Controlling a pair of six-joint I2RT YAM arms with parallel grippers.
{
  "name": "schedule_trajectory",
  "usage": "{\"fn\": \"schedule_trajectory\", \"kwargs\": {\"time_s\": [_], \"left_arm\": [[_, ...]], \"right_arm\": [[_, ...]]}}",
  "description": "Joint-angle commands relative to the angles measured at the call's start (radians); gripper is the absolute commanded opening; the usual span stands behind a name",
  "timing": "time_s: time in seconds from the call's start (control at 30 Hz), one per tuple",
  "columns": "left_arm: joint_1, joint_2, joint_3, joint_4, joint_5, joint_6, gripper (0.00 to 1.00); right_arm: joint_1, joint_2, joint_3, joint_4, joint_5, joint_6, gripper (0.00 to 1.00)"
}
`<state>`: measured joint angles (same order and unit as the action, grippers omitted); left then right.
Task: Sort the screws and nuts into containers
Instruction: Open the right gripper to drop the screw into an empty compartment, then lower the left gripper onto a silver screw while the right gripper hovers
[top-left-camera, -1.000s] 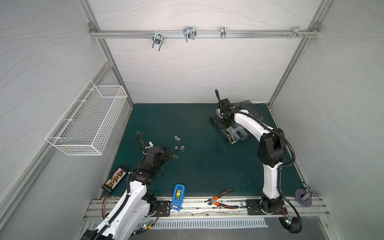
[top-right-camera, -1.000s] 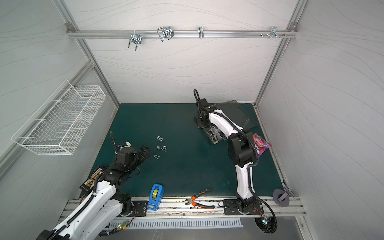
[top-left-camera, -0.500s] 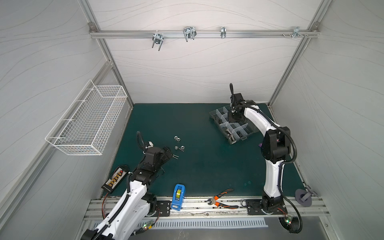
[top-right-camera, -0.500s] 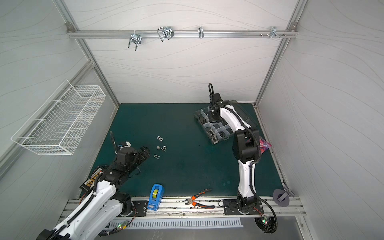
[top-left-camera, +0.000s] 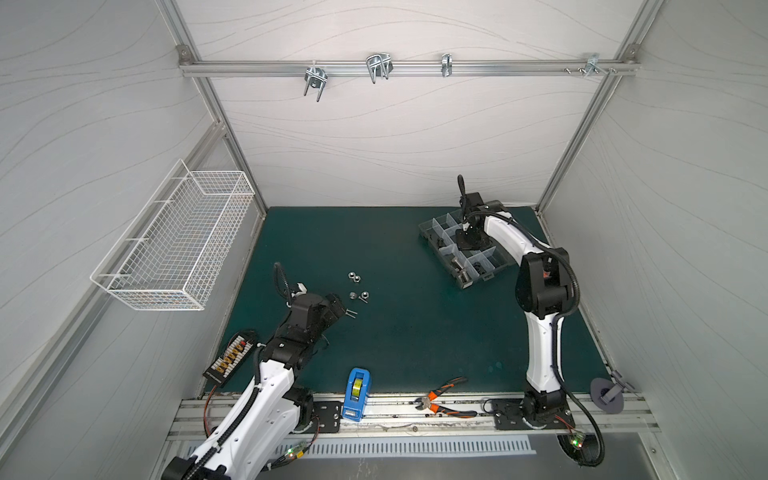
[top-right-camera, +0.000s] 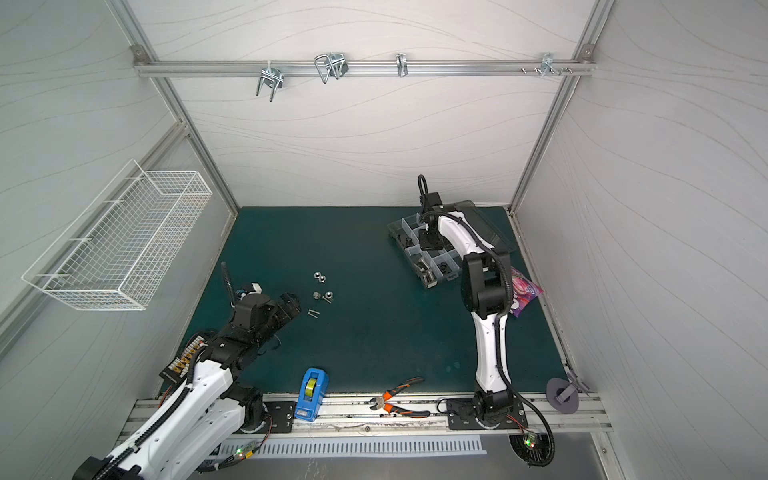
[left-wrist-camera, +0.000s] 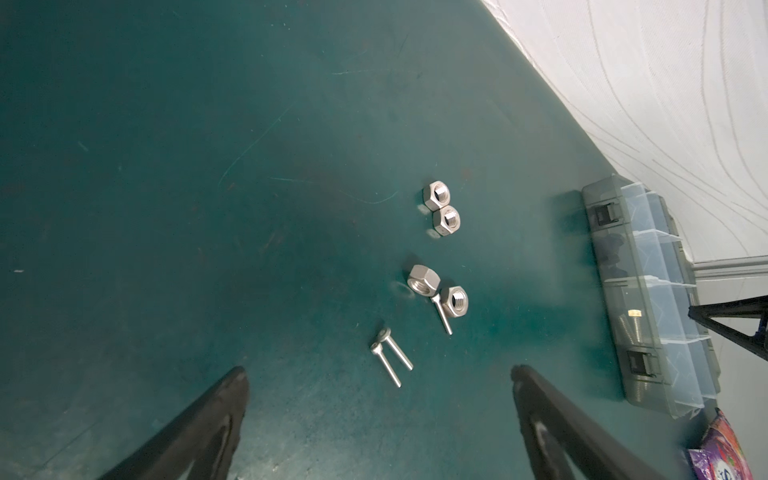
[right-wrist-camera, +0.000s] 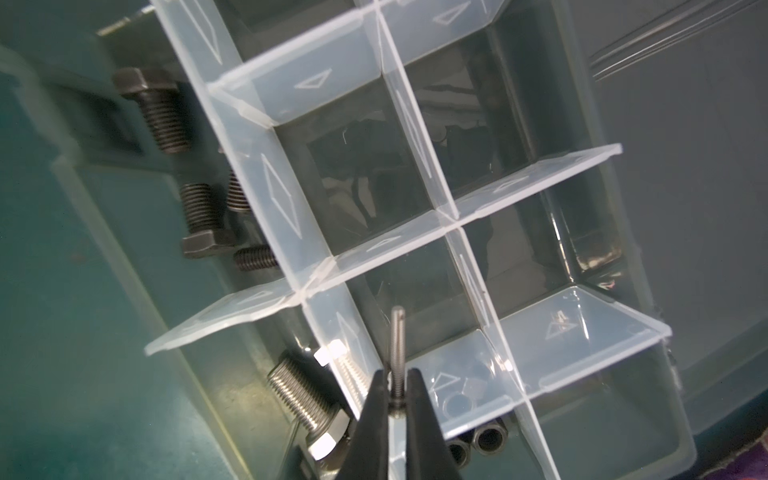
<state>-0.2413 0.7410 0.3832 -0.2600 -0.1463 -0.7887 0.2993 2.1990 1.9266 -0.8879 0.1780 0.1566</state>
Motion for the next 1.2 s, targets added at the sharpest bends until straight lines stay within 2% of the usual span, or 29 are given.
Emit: {"fn": "schedule_trajectory", "kwargs": {"time_s": [0.0, 0.1, 0.43, 0.63, 0.73, 0.83, 0.87, 0.9, 1.17], "left_arm": [[-0.001, 0.02, 0.066, -0.013, -0.026, -0.008, 1.0], [-0.001, 0.045, 0.084, -0.025, -0.023, -0.007, 1.0], [-0.001, 0.185, 0.169, -0.06, 0.053, -0.02, 1.0], [-0.001, 0.278, 0.203, -0.059, 0.1, -0.048, 1.0], [-0.002, 0.333, 0.234, -0.09, 0.11, -0.051, 1.0], [-0.001, 0.384, 0.267, -0.139, 0.103, -0.048, 1.0], [-0.001, 0.401, 0.277, -0.16, 0.099, -0.045, 1.0], [-0.001, 0.417, 0.288, -0.177, 0.096, -0.04, 1.0], [-0.006, 0.503, 0.325, -0.239, 0.096, -0.04, 1.0]], "right_arm": [[-0.009, 0.016, 0.015, -0.036, -0.001, -0.019, 0.16], [-0.01, 0.013, 0.013, -0.036, -0.002, -0.022, 0.23], [-0.011, -0.058, -0.025, -0.014, -0.023, -0.018, 0.37], [-0.002, -0.169, -0.105, 0.032, -0.097, -0.003, 0.6], [0.03, -0.232, -0.159, 0.065, -0.103, -0.003, 0.68], [0.083, -0.29, -0.206, 0.083, -0.082, -0.006, 0.84], [0.1, -0.309, -0.229, 0.097, -0.075, -0.005, 0.96], [0.12, -0.329, -0.25, 0.112, -0.071, -0.005, 0.99], [0.172, -0.394, -0.327, 0.166, -0.065, 0.01, 0.99]]}}
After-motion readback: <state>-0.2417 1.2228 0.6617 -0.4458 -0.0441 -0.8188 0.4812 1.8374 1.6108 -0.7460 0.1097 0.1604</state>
